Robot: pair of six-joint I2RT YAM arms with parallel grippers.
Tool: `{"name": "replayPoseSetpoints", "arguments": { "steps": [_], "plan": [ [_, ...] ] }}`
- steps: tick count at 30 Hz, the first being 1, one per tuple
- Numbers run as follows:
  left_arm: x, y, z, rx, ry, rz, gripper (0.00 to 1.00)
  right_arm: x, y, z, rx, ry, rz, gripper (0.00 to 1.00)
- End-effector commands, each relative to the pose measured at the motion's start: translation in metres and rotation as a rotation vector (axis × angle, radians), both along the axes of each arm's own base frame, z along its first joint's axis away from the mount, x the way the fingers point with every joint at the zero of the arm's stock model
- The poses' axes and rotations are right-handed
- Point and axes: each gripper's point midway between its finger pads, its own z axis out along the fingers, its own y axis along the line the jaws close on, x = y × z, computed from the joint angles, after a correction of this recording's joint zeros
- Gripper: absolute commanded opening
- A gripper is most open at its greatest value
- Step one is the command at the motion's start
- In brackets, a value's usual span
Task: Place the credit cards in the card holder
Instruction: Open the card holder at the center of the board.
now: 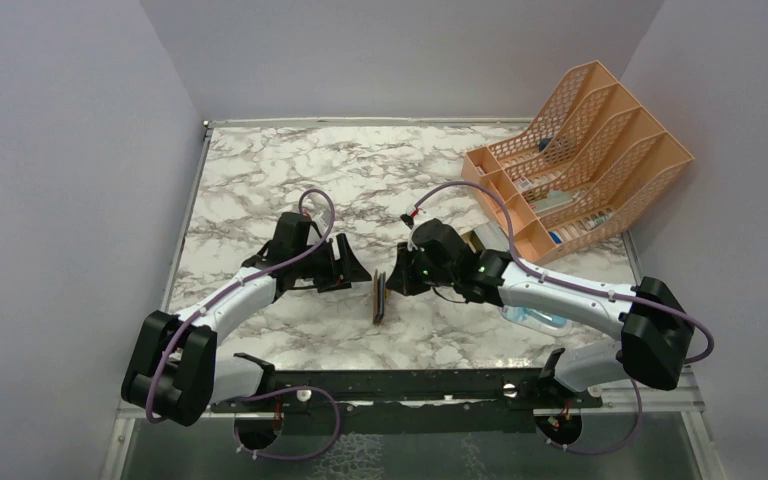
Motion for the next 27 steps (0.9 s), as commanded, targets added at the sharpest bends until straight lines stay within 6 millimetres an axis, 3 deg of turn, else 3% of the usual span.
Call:
{"name": "replayPoseSetpoints", "arguments": {
  "steps": [1,6,12,15,22,27],
  "plan": [
    [0.002,0.003,0.006,0.035,-0.035,-0.01,0.68,0.0,0.009,0.007,0.032,0.003,0.007,0.01],
    [0.0,0.003,0.004,0.033,-0.021,-0.014,0.68,0.001,0.012,0.011,0.048,0.003,0.007,0.01],
    [-0.001,-0.003,0.016,-0.015,-0.027,-0.023,0.69,-0.001,0.025,0.024,0.105,0.015,0.041,0.01],
    [-0.001,-0.004,0.018,-0.025,-0.027,-0.02,0.69,-0.002,0.027,0.02,0.099,0.031,0.043,0.01],
    [0.0,0.002,0.002,0.02,-0.013,-0.003,0.69,-0.005,0.019,0.009,0.059,0.053,0.031,0.01],
    [0.001,0.004,-0.007,0.044,0.0,-0.006,0.67,-0.002,-0.003,-0.002,-0.02,0.031,-0.025,0.01]
  ]
}}
